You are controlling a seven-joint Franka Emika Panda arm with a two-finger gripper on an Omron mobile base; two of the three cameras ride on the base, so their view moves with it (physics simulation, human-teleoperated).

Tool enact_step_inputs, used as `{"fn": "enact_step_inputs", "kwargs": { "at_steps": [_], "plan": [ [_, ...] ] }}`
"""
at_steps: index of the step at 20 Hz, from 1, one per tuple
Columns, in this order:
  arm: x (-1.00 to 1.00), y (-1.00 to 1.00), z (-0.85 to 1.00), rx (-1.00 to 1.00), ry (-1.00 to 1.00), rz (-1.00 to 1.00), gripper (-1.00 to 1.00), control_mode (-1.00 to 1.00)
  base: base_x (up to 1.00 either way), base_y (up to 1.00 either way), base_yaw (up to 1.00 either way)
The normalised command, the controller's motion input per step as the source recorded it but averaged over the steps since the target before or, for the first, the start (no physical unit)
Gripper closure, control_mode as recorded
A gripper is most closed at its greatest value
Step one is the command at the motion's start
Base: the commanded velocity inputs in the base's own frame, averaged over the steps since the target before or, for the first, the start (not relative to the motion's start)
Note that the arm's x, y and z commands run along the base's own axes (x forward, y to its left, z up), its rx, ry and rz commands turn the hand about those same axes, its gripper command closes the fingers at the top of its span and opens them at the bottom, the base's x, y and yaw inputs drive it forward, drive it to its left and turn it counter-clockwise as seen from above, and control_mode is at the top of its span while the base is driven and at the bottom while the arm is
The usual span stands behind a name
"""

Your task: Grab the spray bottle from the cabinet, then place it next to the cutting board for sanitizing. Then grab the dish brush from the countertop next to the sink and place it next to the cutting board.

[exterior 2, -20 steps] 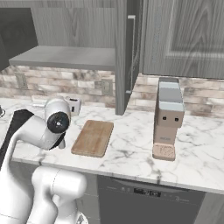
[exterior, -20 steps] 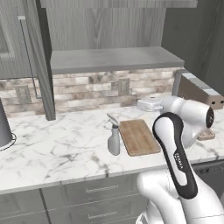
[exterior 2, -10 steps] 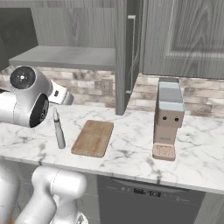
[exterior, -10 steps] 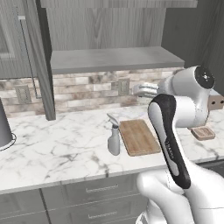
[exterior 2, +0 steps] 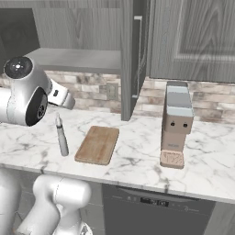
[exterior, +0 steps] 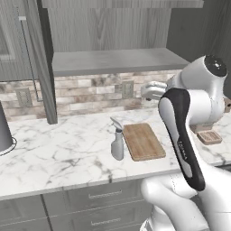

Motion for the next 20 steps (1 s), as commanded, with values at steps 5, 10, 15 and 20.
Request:
{"fn": "enact_step_inputs", "kwargs": {
  "at_steps": [5,10,15,20],
  "plan": [
    [-0.67,-0.30,-0.07,0.00,0.02,0.00,-1.00,-1.00,0.00,0.00,0.00],
    [-0.59,-0.16,-0.22,-0.01,0.00,0.00,-1.00,-1.00,0.00,0.00,0.00],
    [-0.49,-0.10,-0.11,0.00,0.00,0.00,-1.00,-1.00,0.00,0.00,0.00],
    [-0.49,0.00,0.00,0.00,0.00,0.00,-1.00,-1.00,0.00,0.00,0.00]
  ]
}}
